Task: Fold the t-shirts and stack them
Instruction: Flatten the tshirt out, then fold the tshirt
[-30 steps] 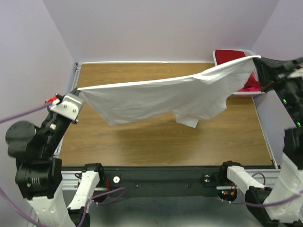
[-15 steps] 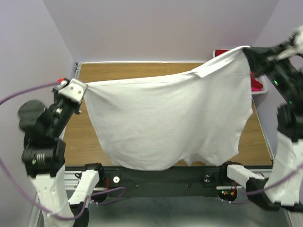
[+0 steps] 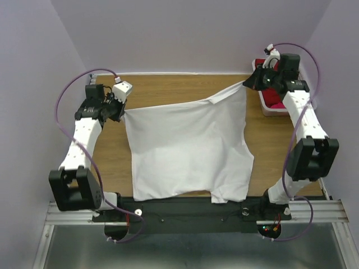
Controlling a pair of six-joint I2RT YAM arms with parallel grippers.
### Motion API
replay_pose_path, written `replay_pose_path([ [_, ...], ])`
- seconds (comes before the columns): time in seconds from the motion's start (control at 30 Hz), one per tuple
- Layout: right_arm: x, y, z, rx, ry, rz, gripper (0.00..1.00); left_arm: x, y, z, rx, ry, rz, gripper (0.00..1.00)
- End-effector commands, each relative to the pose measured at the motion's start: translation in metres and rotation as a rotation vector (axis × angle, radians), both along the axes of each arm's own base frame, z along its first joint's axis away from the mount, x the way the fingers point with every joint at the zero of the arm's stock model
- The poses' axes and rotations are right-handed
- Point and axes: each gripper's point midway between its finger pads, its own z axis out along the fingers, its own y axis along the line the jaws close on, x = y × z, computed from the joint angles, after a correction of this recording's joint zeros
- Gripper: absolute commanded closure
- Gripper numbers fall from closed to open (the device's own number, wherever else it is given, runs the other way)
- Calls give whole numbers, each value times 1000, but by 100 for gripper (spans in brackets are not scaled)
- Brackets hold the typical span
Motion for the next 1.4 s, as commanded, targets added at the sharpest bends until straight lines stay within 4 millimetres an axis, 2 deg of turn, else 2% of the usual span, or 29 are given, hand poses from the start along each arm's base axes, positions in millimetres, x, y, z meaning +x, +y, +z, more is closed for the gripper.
replay_pose_path([
  [0.0,63,8,-10,19,-67,1,99,64,7,-8,21,-48,3,100],
  [0.07,82,10,-31,29,-27,-4,99,85,10,-25,24,-7,13,100],
  [0.1,101,10,-48,29,-3,-12,99,98,12,-53,25,54,17,100],
  [0.13,112,10,-59,31,12,-18,99,114,14,-48,28,39,23,100],
  [0.17,120,9,-67,41,32,-34,99,124,17,-76,29,97,30,100],
  [0.2,132,7,-63,41,14,-49,99,132,17,-80,29,102,30,100],
  [0.23,143,7,-88,49,58,-61,99,146,19,-90,33,117,29,100],
  [0.3,155,3,-105,43,76,-84,99,162,21,-87,43,103,32,100],
  [0.4,158,4,-112,47,91,-91,99,173,24,-102,53,126,26,100],
  [0.5,153,5,-112,56,102,-93,100,178,25,-101,55,124,17,100],
  [0.63,139,9,-92,85,95,-80,99,169,21,-95,49,125,-12,100],
  [0.67,135,11,-95,100,113,-82,99,166,21,-86,55,109,-13,100],
  [0.7,128,13,-80,114,98,-74,99,161,20,-83,54,108,-21,100],
  [0.77,119,15,-74,133,109,-77,99,149,20,-86,65,119,-34,100],
  [0.8,111,16,-81,139,139,-81,99,144,19,-76,71,102,-43,100],
  [0.83,105,17,-82,144,149,-79,99,138,19,-76,77,107,-51,100],
  [0.87,97,19,-70,155,139,-72,100,129,19,-83,92,124,-68,100],
  [0.9,87,19,-84,158,183,-75,99,123,19,-74,102,107,-75,100],
  [0.93,78,20,-73,162,170,-75,99,113,19,-81,108,129,-82,100],
  [1.0,64,21,-77,165,196,-73,99,102,20,-73,137,108,-106,100],
  [1.07,45,22,-95,167,252,-76,99,87,20,-82,158,134,-134,100],
  [1.1,37,22,-88,164,243,-75,99,82,21,-76,187,114,-155,100],
  [1.13,32,22,-91,162,252,-76,99,77,21,-78,197,121,-165,100],
  [1.17,22,22,-105,157,285,-76,99,68,22,-88,205,143,-174,100],
  [1.2,17,21,-105,153,289,-81,99,66,24,-86,235,131,-184,100],
  [1.23,10,20,-118,146,318,-88,100,58,27,-97,244,154,-183,100],
  [1.27,9,20,-116,146,316,-87,99,56,27,-100,253,157,-184,100],
  [1.3,1,21,-129,147,351,-86,99,54,29,-102,264,153,-183,100],
  [1.37,-5,21,-139,150,381,-87,99,47,29,-113,278,170,-190,100],
])
